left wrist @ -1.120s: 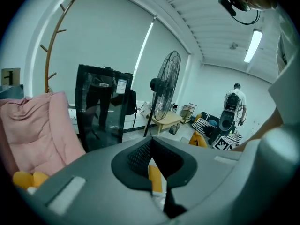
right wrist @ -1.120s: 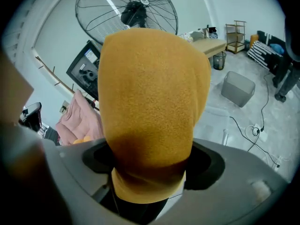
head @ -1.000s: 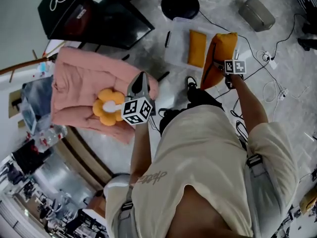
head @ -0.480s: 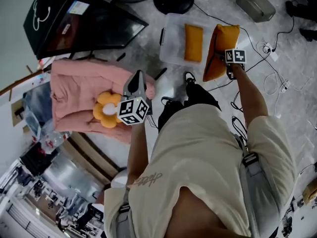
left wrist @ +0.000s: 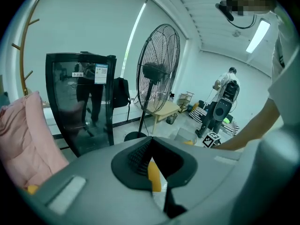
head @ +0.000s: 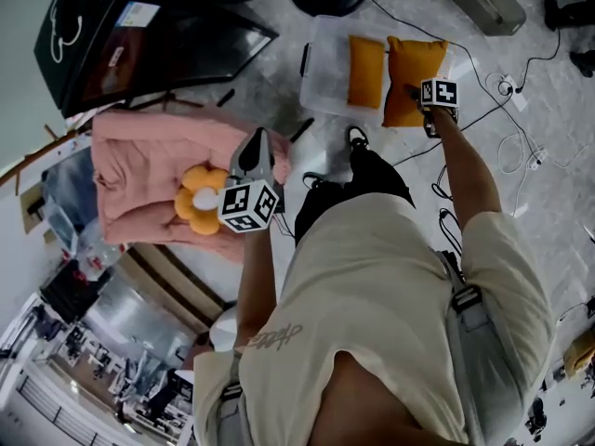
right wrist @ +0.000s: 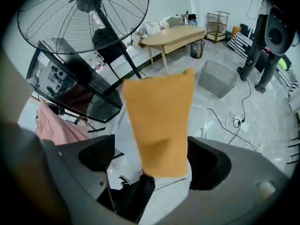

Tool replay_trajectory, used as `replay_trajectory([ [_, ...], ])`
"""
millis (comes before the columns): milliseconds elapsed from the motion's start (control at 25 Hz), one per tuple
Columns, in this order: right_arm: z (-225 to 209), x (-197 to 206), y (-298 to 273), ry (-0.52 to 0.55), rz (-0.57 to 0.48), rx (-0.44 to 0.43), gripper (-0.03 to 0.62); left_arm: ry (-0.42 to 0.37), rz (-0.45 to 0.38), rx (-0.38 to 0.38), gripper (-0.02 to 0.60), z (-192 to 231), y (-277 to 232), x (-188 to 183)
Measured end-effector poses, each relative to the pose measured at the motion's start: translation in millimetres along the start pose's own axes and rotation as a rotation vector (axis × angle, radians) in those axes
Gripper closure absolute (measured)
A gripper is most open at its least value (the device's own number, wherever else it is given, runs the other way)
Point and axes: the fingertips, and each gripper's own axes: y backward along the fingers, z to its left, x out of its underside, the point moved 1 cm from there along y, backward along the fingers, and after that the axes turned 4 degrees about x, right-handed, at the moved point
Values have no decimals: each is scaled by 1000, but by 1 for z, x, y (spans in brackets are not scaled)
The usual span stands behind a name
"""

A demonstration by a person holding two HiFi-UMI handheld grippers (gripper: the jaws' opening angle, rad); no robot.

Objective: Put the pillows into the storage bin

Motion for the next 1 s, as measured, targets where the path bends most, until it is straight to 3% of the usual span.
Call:
replay_trajectory([
  [520, 0, 13, 1, 36, 49, 9, 111, 28, -13, -4, 565, 6, -3, -2],
  [760, 19, 24, 1, 102, 72, -23, 111, 69, -32, -63, 565, 11, 23, 10],
  [1000, 68, 23, -7, 213, 77, -84, 111, 137, -70, -173, 565, 23, 69, 32],
])
